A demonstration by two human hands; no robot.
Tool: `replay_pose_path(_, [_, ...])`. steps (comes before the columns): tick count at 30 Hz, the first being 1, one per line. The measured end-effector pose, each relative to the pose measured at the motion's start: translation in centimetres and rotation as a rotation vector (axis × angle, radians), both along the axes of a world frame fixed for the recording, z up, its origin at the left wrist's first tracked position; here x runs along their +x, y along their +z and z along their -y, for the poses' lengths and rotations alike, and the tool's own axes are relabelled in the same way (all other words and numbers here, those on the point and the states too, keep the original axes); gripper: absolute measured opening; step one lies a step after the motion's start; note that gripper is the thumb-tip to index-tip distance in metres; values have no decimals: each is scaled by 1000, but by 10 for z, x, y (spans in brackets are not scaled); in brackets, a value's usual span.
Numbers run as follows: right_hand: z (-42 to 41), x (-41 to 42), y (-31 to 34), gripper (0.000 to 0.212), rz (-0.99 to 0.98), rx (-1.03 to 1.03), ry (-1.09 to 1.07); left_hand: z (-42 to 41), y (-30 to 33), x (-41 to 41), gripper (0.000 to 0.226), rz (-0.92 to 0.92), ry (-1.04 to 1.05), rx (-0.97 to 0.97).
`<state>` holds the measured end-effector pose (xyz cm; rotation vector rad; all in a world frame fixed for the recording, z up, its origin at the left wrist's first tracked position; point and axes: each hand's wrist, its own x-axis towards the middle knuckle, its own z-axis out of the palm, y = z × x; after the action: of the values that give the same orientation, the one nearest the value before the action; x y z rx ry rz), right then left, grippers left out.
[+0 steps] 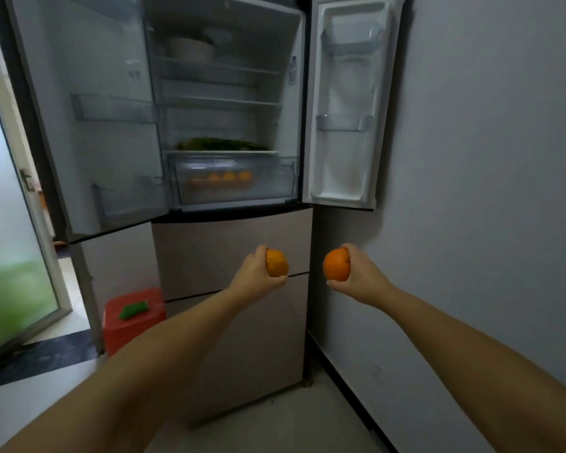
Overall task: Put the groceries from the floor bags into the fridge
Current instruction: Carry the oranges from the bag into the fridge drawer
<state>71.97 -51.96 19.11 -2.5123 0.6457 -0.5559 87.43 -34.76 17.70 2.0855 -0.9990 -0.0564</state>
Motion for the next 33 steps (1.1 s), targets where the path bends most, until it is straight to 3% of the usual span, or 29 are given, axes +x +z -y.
replay_pose_path(11, [166,226,79,79,126,-102,273,142,53,171,66,51,194,-165])
replay_pose_path(24, [194,531,184,81,456,-140,547,175,212,424,63,423,352,-139])
replay_pose_path(28, [221,603,208,78,237,-192,549,197,243,502,66,379,354,101])
replay_pose_path(33, [251,672,196,75,-328,-331,566,237,229,569,69,405,243,655])
